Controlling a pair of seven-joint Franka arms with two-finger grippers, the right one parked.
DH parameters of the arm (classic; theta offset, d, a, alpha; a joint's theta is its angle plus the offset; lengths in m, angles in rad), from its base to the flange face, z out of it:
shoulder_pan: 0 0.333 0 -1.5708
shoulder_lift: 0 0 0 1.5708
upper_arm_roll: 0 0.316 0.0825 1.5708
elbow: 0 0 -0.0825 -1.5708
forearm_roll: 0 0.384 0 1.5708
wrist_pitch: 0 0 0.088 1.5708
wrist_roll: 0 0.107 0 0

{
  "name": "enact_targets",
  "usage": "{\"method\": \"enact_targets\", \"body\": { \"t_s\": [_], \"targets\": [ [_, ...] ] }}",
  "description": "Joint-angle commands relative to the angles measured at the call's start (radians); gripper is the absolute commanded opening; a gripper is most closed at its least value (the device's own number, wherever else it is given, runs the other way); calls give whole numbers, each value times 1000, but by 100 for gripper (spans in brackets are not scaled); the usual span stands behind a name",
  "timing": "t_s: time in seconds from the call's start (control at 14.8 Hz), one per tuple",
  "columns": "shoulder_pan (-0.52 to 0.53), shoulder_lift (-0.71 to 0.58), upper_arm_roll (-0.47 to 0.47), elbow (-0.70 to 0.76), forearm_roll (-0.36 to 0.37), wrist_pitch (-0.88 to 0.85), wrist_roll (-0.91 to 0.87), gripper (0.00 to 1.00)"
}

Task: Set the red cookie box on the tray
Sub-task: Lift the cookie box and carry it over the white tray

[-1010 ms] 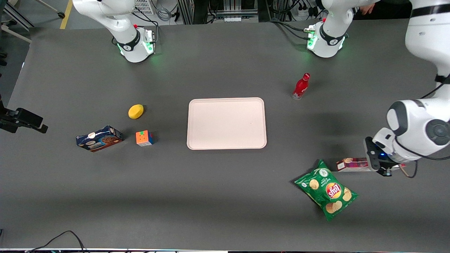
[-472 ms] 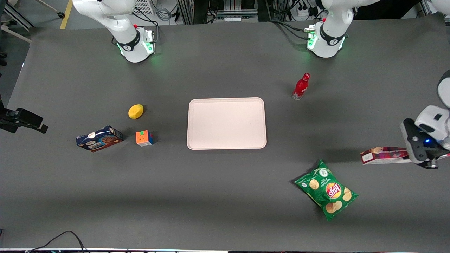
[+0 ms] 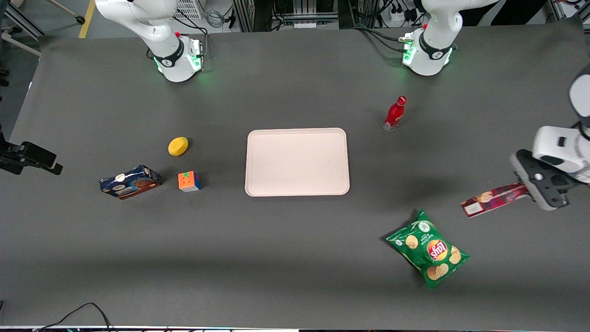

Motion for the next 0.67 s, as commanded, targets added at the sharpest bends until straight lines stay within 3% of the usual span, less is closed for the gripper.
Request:
{"method": "enact_targets", "body": {
  "t_s": [0.0,0.27,0.61],
  "targets": [
    [-12,-41,-93,-11,3,-61,-392,5],
    [-30,-67,-249,-28,60,-105,-887,5],
    [-58,-64,-439,-68,68,-127,-1492,5]
  ]
}}
